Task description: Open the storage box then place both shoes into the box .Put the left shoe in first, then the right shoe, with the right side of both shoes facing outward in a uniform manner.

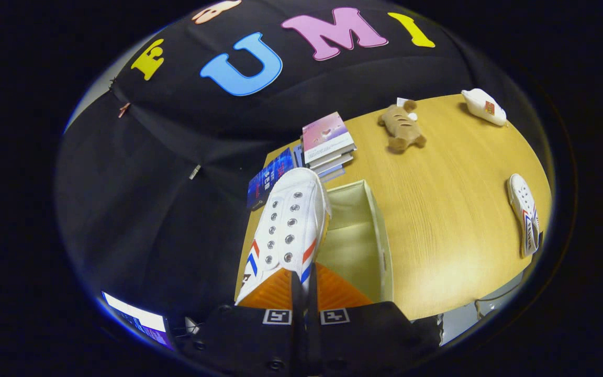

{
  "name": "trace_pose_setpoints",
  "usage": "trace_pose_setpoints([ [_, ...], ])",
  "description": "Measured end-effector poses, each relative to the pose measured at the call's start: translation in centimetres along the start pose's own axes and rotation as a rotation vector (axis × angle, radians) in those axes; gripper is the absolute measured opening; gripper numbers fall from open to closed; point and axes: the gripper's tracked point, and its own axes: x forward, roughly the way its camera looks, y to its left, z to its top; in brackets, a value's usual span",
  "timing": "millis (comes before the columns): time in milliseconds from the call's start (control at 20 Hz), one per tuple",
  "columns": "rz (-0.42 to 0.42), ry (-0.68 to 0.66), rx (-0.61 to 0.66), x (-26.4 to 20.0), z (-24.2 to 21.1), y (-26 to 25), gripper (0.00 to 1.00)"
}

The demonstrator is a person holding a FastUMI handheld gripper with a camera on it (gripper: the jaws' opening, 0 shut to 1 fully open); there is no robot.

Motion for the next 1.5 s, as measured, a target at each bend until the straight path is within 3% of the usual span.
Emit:
trace_pose_setpoints([
  [400, -0.08, 0.108, -0.041, 5.2, -4.7, -0.7, 0.05],
  [800, -0.159, 0.172, -0.056, 8.9, -6.0, -2.1, 0.06],
  [950, -0.102, 0.201, -0.072, 9.7, -6.5, -1.0, 0.1],
  [1000, -0.061, 0.191, -0.061, 9.2, -6.2, 0.1, 0.29],
  [1100, -0.029, 0.152, -0.083, 8.6, -4.9, 0.7, 0.84],
  [1150, -0.029, 0.125, -0.115, 8.0, -4.1, 0.6, 0.92],
  [1250, -0.031, 0.073, -0.177, 6.3, -2.3, -0.4, 0.98],
  [1500, -0.083, -0.05, -0.255, 0.3, 2.1, -5.9, 0.99],
])
